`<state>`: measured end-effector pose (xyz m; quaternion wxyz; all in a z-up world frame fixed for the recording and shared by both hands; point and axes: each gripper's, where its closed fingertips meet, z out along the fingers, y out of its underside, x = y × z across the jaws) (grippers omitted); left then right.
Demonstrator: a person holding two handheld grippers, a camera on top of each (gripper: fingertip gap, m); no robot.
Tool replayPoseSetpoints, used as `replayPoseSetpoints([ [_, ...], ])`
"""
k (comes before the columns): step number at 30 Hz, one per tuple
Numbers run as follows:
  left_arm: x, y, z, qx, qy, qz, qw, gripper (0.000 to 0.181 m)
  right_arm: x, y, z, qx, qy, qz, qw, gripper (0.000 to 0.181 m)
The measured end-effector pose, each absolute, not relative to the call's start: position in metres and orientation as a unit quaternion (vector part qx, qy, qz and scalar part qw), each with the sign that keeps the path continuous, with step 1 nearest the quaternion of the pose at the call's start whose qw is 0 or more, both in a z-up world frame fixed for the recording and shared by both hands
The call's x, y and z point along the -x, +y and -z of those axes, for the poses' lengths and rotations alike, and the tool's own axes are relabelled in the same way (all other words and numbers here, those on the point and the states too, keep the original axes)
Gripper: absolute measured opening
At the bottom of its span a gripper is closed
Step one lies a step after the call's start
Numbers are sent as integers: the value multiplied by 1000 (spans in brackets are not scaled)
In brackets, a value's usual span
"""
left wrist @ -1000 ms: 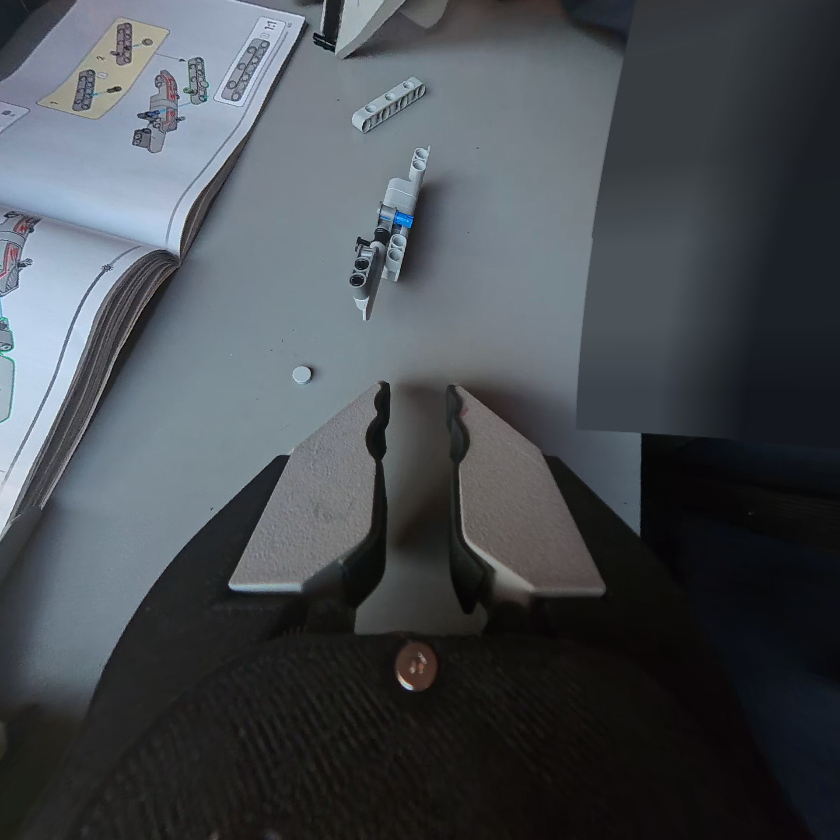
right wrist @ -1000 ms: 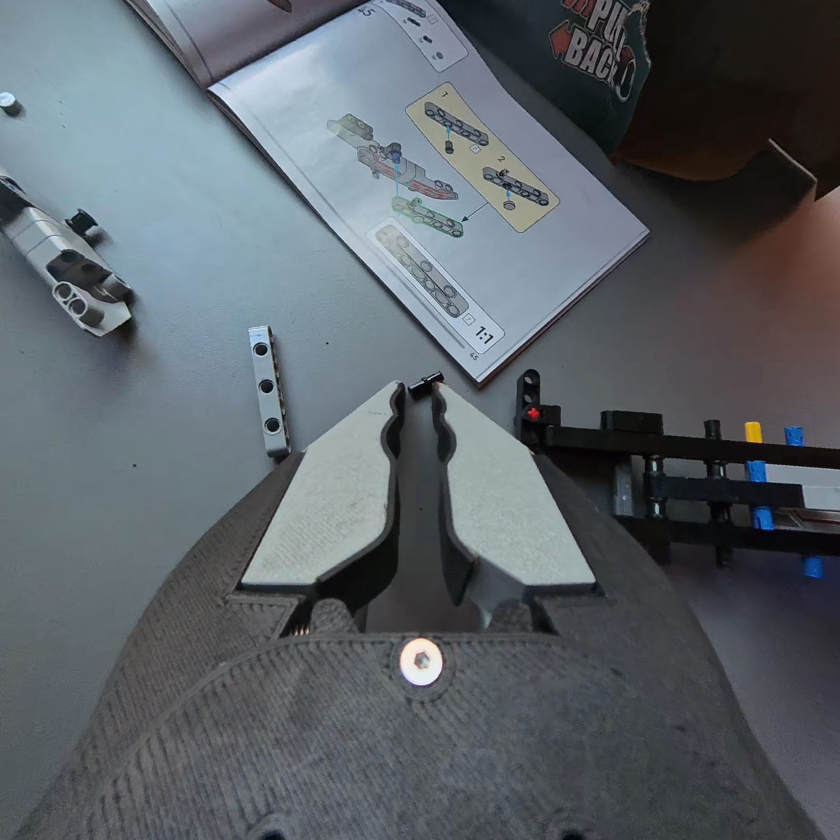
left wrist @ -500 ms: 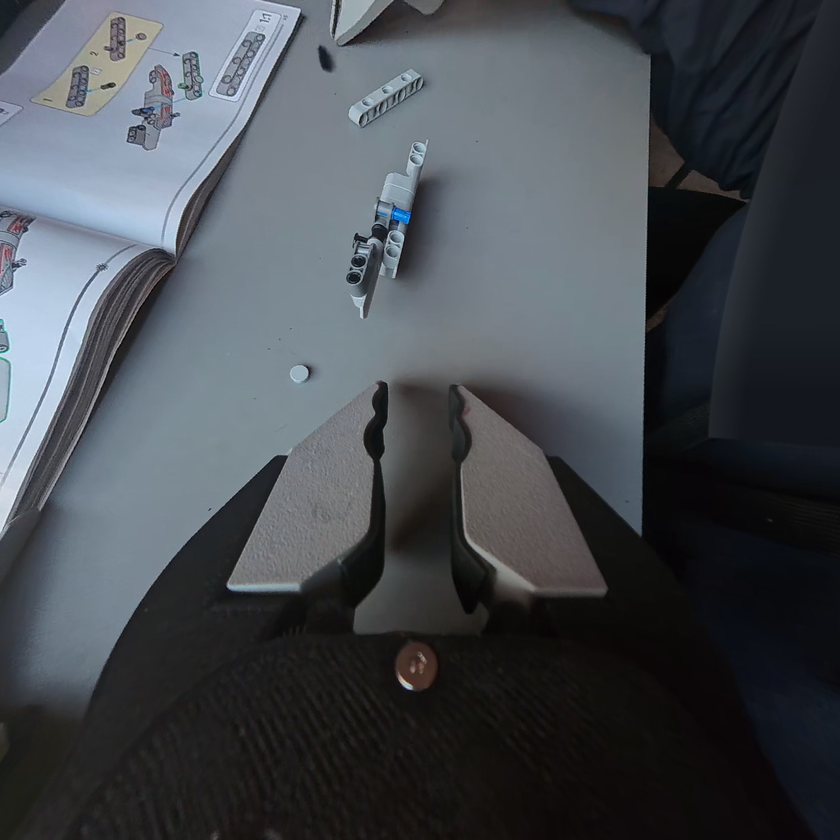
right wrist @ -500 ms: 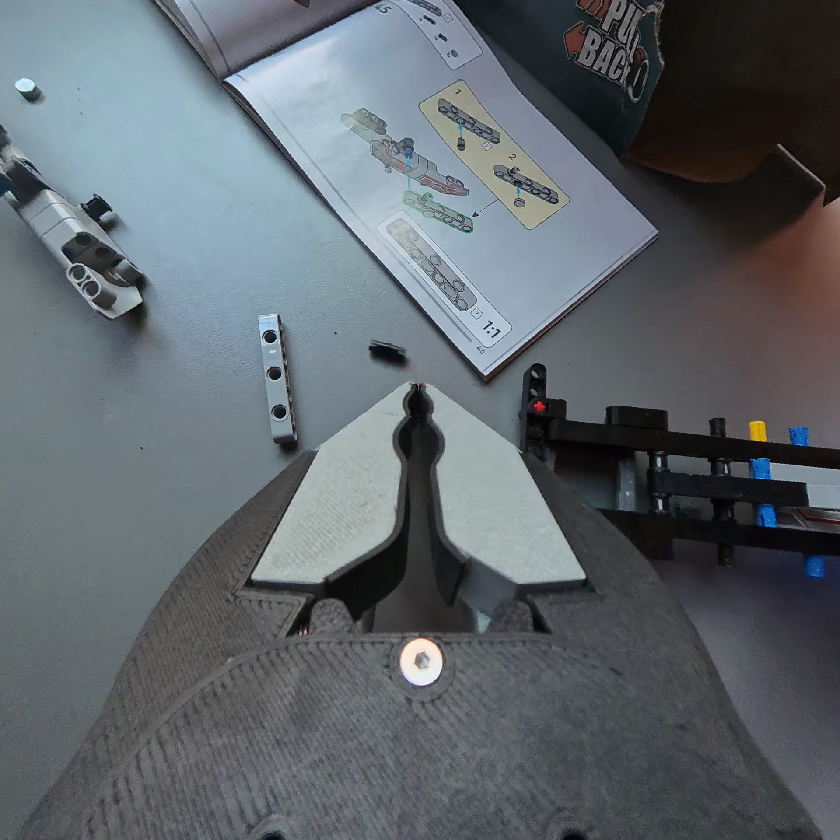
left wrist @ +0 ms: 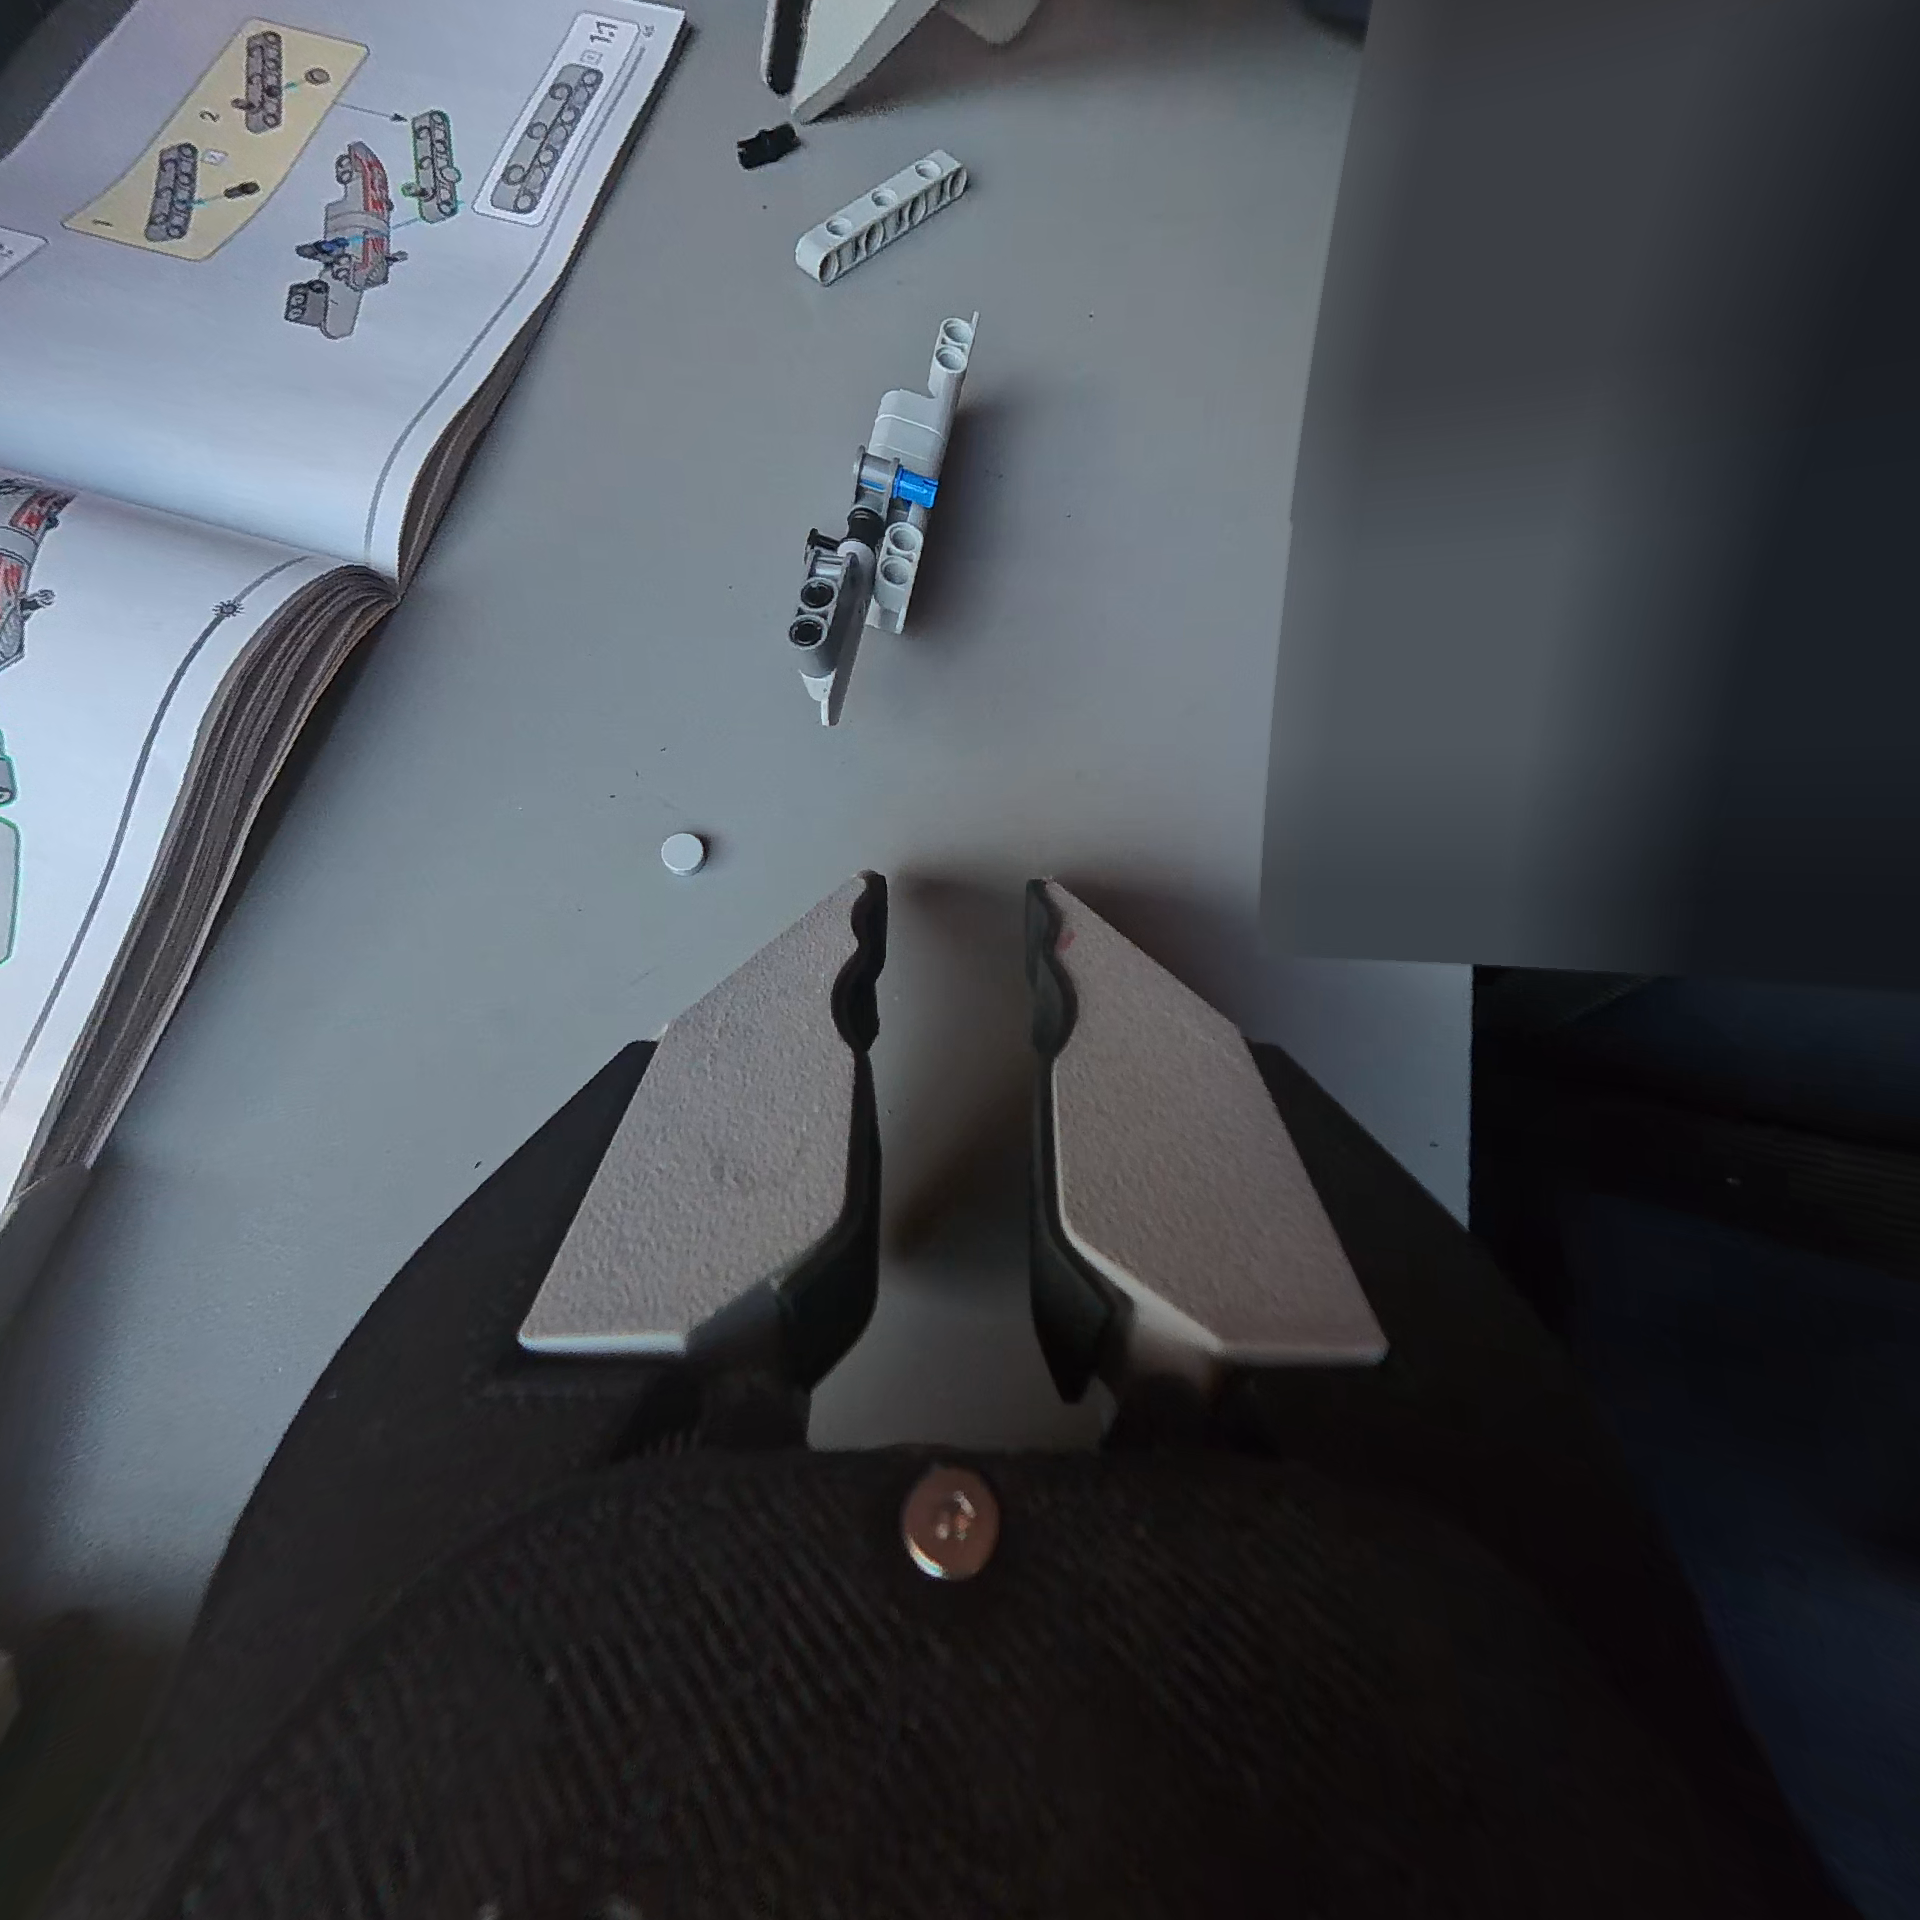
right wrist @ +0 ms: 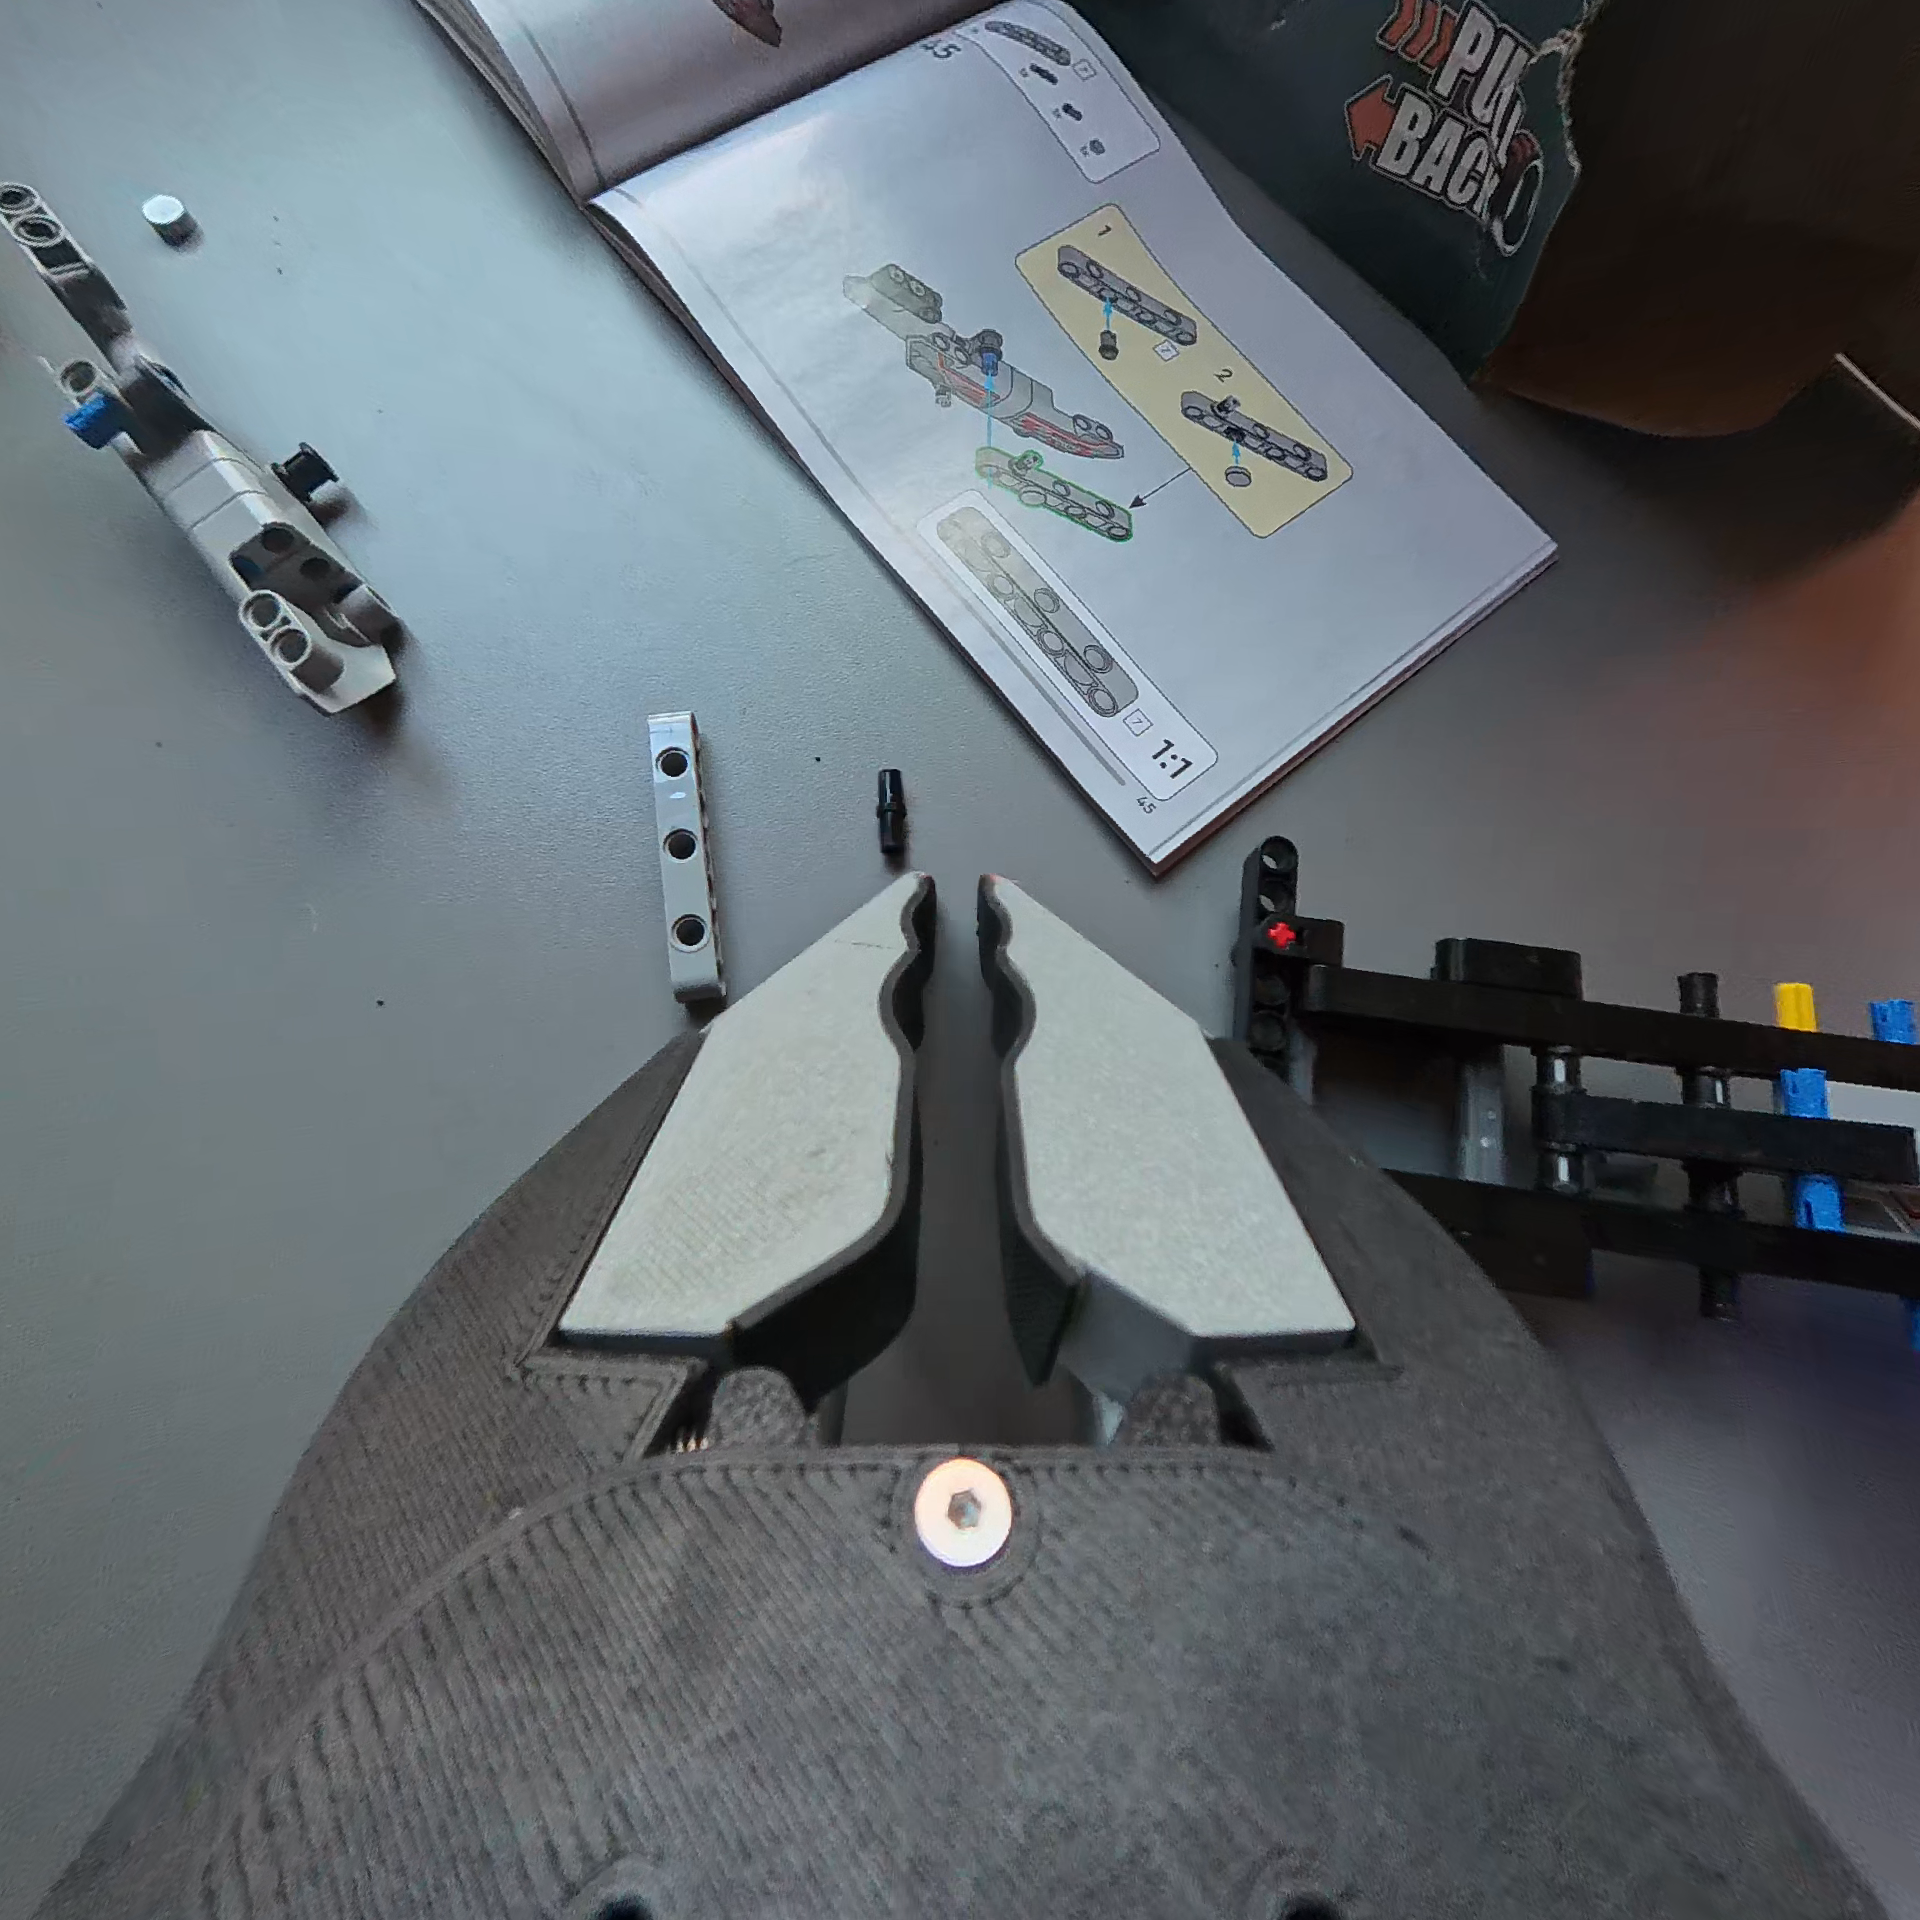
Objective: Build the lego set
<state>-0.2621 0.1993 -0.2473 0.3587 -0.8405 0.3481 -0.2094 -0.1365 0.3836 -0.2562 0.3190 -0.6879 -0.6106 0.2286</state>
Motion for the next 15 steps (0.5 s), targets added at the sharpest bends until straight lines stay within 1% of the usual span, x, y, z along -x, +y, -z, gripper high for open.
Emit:
replayPoseSetpoints([
  [9,265,198,247,840,346,207,362,21,141,378,255,679,-615,-243,319,6],
  [12,262,194,243,826,369,192,381,19,144,381,241,671,-596,-261,356,6],
  [15,254,185,244,810,404,210,369,16,151,378,218,647,-569,-318,397,8],
])
